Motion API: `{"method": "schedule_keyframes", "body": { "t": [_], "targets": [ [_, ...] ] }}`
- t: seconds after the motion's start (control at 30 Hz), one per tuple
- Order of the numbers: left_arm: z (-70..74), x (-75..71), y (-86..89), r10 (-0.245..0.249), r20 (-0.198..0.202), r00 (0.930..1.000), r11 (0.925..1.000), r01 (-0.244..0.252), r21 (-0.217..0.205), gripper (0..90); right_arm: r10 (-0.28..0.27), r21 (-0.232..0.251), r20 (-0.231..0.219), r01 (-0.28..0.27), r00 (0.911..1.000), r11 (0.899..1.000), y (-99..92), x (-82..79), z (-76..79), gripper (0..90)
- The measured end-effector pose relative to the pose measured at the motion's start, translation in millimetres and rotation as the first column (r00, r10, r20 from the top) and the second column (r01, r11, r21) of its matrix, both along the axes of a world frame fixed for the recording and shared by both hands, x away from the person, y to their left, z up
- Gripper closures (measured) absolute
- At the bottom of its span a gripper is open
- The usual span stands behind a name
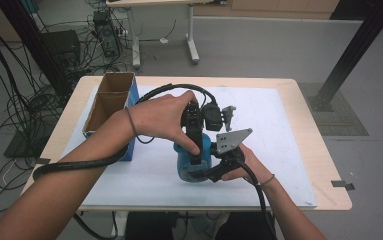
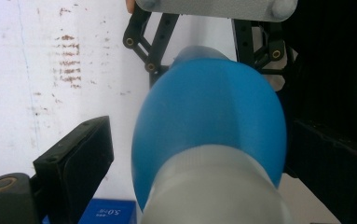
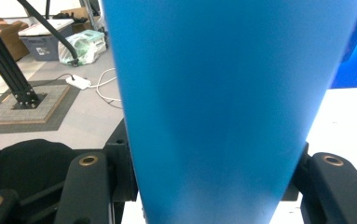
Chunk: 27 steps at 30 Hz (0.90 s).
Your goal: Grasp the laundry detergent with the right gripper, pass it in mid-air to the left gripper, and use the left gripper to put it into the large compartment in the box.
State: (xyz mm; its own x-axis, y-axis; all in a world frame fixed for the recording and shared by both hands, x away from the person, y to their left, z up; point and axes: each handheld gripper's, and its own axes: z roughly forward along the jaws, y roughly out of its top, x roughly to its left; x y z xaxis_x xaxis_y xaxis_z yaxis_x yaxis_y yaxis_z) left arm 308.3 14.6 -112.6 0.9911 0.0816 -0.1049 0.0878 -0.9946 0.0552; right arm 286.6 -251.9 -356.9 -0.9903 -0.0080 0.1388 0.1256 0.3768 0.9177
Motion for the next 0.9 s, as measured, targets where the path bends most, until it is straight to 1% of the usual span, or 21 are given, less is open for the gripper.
{"method": "schedule_keyframes", "body": {
  "t": [0.9],
  "targets": [
    [2.5,-2.2,-0.9,-0.001,0.008,1.0000,1.0000,0.001,-0.002,8.1,-0.004,0.001,-0.002,0.004,1.0000,1.000,-1.6,-0.9,0.9,40.9]
  ]
}}
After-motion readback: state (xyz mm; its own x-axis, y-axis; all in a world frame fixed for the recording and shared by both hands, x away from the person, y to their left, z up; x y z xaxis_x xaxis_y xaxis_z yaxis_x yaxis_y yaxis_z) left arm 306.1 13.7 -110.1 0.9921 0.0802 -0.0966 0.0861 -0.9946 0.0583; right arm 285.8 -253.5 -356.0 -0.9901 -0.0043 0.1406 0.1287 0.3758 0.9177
